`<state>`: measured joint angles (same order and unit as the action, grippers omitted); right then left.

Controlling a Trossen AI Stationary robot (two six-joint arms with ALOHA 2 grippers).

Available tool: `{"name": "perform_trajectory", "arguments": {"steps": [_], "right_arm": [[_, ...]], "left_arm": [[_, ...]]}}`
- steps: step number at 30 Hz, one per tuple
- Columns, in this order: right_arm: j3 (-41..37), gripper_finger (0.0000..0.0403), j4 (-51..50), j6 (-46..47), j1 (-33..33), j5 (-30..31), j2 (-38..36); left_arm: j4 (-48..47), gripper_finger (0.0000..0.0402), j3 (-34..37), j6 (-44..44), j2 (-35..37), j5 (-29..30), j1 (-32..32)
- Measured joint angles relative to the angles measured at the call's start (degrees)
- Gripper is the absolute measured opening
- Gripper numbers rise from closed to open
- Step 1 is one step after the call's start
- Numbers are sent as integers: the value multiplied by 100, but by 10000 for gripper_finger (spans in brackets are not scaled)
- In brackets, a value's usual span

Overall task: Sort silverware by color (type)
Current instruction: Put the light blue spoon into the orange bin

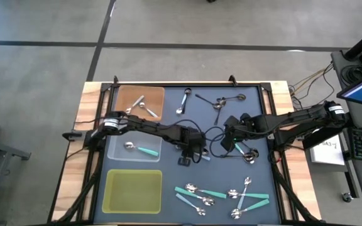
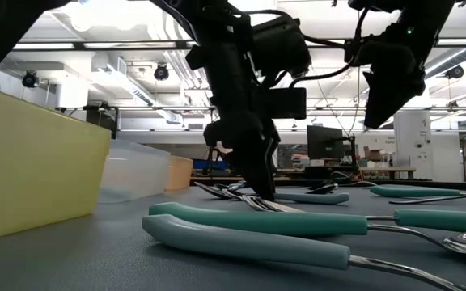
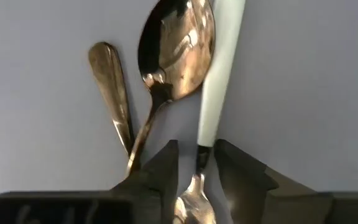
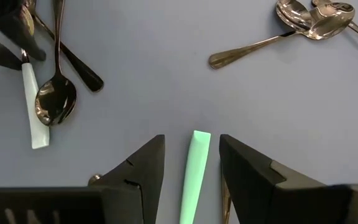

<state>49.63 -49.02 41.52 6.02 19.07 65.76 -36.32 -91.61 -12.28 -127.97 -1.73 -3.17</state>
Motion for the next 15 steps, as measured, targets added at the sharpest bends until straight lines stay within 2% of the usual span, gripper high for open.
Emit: {"name": "perform_trajectory", "arguments": {"steps": [5, 15], "right_arm": [[0, 146, -1, -20, 0, 27, 0], [0, 146, -6, -209, -2, 48, 0]], "left_arm": [[-189, 10, 6, 274, 166, -220, -15], [-1101, 3, -402, 222, 819, -241, -21]]}}
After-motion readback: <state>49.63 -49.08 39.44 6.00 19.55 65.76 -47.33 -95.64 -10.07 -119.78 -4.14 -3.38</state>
